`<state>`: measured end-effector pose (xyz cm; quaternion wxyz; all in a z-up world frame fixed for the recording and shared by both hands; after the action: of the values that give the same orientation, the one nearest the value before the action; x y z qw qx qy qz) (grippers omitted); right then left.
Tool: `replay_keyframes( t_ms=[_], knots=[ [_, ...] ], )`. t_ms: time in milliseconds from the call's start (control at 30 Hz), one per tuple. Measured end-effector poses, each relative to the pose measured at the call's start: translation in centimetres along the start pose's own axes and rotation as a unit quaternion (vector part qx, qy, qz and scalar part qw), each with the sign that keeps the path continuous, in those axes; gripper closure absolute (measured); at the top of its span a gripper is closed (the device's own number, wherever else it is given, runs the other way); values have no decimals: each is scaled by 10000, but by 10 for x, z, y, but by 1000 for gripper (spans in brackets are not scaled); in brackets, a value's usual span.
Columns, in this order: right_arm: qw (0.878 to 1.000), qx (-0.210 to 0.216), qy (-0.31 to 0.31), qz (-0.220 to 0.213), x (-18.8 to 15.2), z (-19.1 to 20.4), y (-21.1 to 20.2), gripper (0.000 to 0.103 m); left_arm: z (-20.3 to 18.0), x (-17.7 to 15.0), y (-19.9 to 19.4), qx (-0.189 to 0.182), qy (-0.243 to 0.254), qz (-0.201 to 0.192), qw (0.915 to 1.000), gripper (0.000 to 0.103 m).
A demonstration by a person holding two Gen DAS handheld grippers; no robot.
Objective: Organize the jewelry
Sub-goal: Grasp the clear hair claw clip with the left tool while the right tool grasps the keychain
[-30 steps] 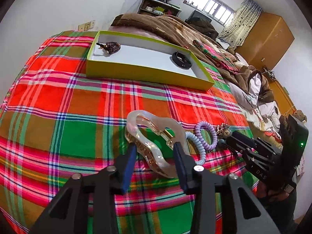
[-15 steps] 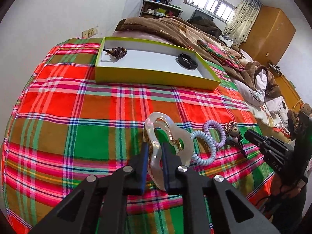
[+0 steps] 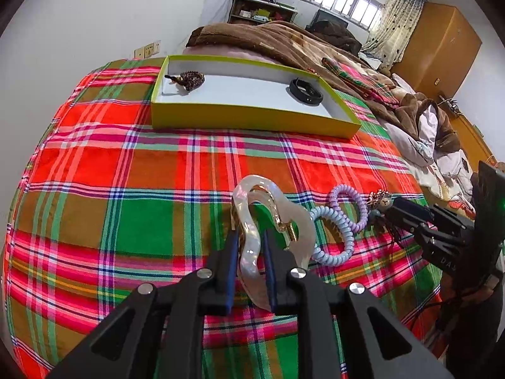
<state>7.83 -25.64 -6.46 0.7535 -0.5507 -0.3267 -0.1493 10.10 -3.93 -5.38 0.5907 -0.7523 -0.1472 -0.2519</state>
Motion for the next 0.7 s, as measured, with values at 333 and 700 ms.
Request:
replay_keyframes(
  t_ms=[333,700],
  knots=[
    [9997,229,52,60,-6,4,5,74,-1,-3,4,-2,5,69,10000,83],
    [9996,75,158,-239,-7,-5,-16,86,1,-3,4,-1,-25,73,10000,83]
  ],
)
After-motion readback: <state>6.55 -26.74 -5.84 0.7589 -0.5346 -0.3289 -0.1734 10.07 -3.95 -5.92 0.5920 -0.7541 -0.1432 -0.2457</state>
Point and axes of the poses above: each gripper's, at about its wrist camera, not at the fingertips, and y roughly the way its jaws point, z to its left, x to its top, the point moved 6 cm from there along y, roughly the way its jaws point, and after that the axes turned 5 degrees about x, right-handed, at the moved point
